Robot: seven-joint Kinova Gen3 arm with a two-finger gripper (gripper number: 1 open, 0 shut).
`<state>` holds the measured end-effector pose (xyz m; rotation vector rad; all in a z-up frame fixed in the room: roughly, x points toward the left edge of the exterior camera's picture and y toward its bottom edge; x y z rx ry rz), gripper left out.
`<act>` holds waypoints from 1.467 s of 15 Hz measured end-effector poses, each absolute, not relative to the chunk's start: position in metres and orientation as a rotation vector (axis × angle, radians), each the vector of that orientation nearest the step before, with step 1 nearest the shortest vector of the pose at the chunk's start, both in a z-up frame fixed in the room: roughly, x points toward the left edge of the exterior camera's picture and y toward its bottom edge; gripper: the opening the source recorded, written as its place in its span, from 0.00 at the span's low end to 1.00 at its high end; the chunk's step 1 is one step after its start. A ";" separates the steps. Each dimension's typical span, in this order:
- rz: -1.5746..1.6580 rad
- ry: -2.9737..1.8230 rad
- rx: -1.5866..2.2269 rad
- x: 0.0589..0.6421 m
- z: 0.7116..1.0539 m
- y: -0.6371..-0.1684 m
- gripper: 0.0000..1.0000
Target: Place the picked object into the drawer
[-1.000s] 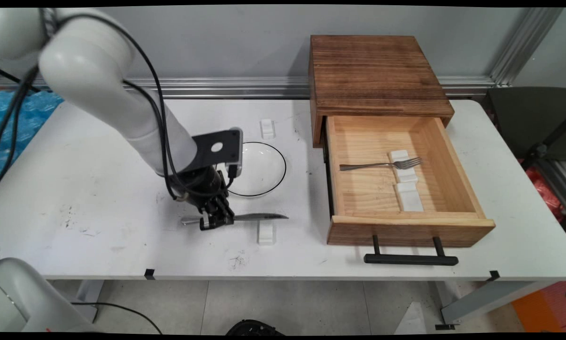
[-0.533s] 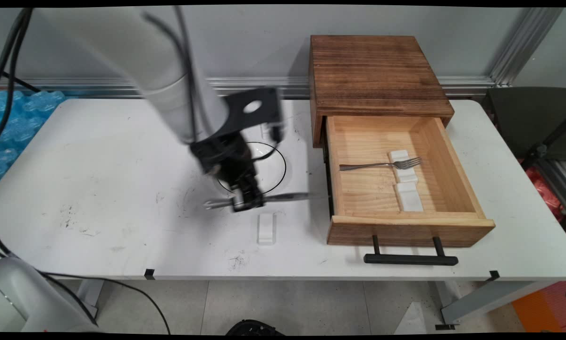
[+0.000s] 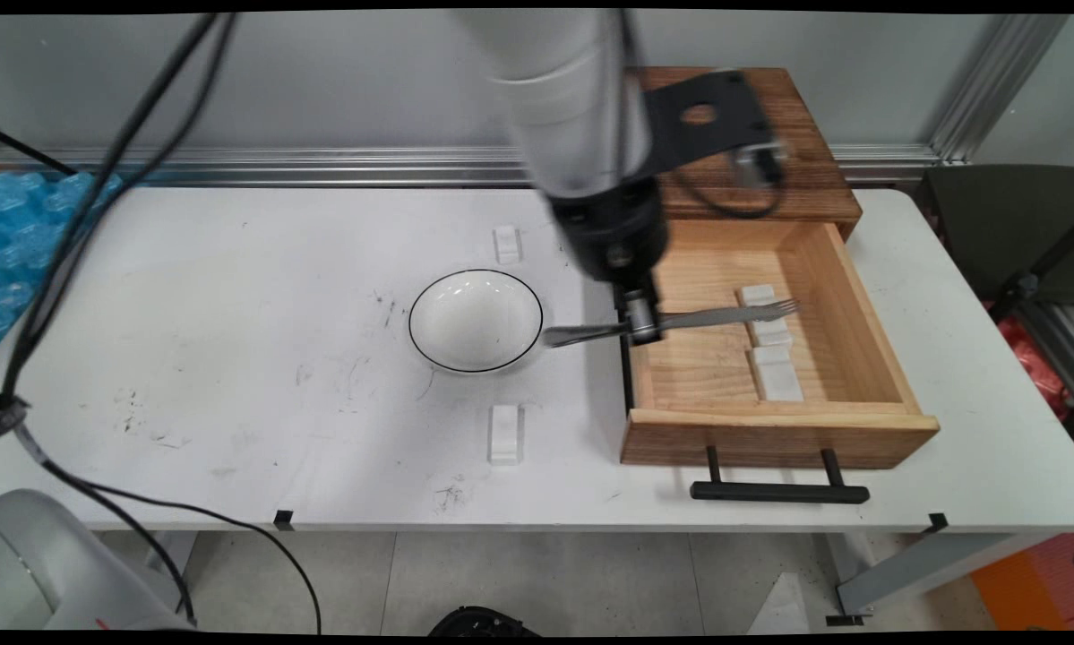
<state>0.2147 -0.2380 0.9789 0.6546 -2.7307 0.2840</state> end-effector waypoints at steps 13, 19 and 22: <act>0.316 -2.809 0.630 0.099 0.890 -0.344 0.00; 0.272 -2.849 0.599 0.079 0.850 -0.369 0.00; 0.258 -2.858 0.597 0.076 0.838 -0.376 0.00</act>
